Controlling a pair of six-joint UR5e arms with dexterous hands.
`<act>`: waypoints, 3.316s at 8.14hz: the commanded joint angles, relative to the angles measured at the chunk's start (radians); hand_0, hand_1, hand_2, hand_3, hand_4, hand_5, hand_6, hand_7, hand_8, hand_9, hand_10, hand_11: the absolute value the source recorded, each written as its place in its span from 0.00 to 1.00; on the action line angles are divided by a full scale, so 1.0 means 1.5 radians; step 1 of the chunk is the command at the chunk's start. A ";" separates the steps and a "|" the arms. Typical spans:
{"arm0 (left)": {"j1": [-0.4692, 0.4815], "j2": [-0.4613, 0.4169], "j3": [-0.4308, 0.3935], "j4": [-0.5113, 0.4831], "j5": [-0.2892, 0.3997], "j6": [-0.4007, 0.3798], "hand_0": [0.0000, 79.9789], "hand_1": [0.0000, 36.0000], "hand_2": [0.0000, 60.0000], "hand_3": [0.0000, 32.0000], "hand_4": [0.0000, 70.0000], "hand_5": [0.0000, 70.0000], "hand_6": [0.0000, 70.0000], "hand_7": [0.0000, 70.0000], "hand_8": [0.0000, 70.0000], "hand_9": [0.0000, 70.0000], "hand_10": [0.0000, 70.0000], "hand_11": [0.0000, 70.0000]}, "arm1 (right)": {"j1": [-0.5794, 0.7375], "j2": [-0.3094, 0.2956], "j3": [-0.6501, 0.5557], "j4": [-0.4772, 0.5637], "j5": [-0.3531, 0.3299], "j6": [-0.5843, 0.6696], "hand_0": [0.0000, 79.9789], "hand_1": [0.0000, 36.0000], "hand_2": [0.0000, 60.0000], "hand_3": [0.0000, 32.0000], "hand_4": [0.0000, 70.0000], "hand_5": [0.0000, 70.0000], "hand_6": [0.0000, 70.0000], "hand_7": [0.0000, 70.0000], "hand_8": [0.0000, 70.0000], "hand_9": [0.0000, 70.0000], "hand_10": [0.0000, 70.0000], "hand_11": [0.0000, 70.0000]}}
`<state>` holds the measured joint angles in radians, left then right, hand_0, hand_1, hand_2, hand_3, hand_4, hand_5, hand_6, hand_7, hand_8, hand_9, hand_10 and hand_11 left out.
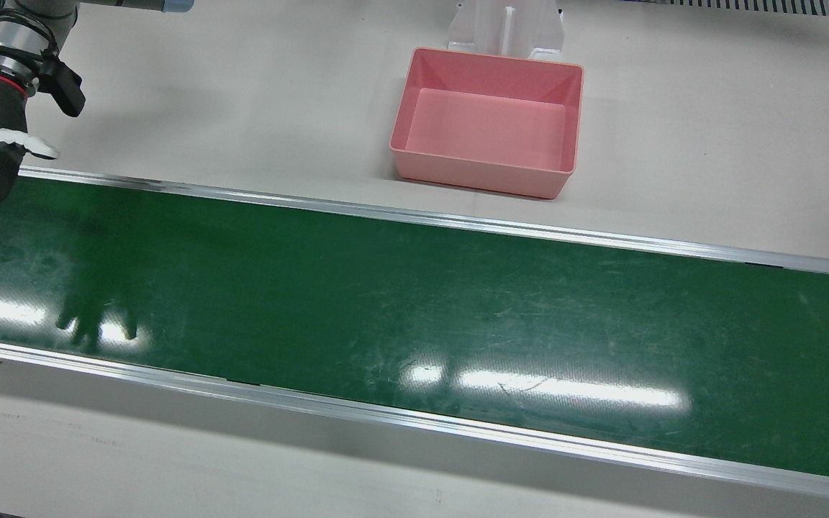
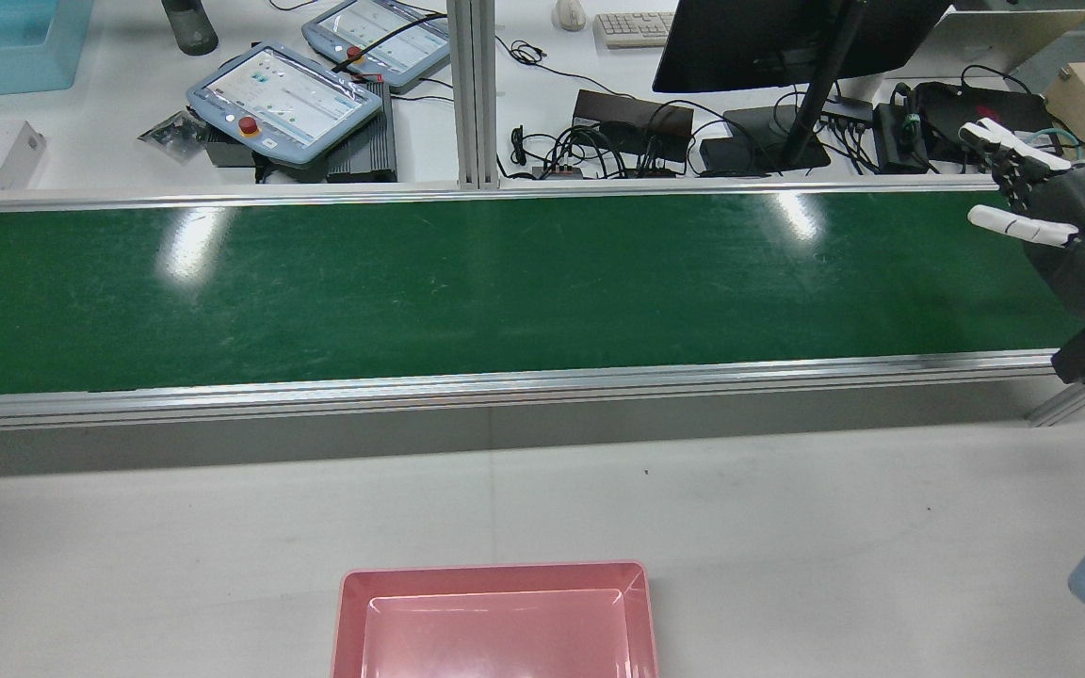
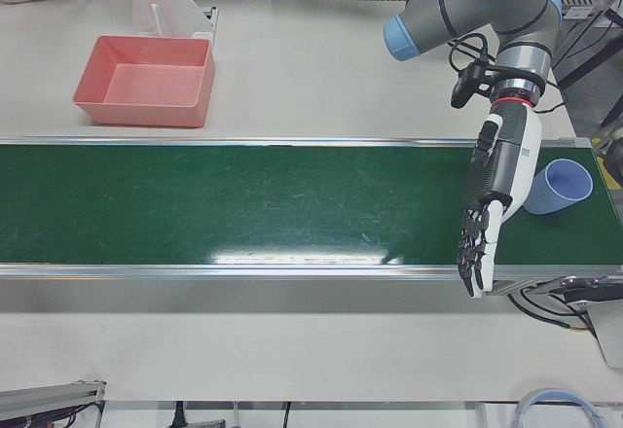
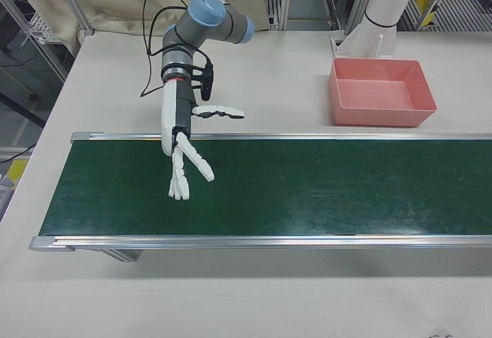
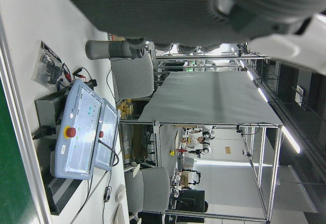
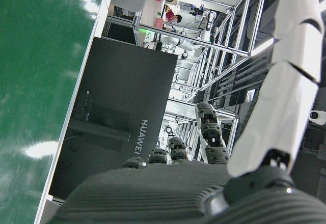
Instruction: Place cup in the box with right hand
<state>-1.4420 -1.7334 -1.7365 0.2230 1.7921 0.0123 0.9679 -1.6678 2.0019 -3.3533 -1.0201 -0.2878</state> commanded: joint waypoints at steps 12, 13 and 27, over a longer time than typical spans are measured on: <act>0.000 0.001 -0.002 0.001 0.001 0.000 0.00 0.00 0.00 0.00 0.00 0.00 0.00 0.00 0.00 0.00 0.00 0.00 | 0.082 0.046 -0.061 0.000 -0.031 -0.012 0.52 0.35 0.34 0.00 0.12 0.04 0.08 0.29 0.04 0.12 0.02 0.04; 0.000 0.001 -0.001 0.000 0.001 0.000 0.00 0.00 0.00 0.00 0.00 0.00 0.00 0.00 0.00 0.00 0.00 0.00 | 0.099 0.047 -0.061 0.000 -0.046 -0.013 0.53 0.36 0.34 0.00 0.12 0.04 0.08 0.28 0.04 0.12 0.02 0.04; 0.000 0.001 0.001 0.000 0.000 0.000 0.00 0.00 0.00 0.00 0.00 0.00 0.00 0.00 0.00 0.00 0.00 0.00 | 0.039 0.090 -0.061 -0.001 -0.054 -0.015 0.58 0.35 0.13 0.00 0.11 0.04 0.07 0.23 0.03 0.10 0.00 0.01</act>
<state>-1.4420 -1.7319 -1.7365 0.2224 1.7923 0.0122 1.0452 -1.5574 1.9124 -3.3550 -1.1013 -0.3092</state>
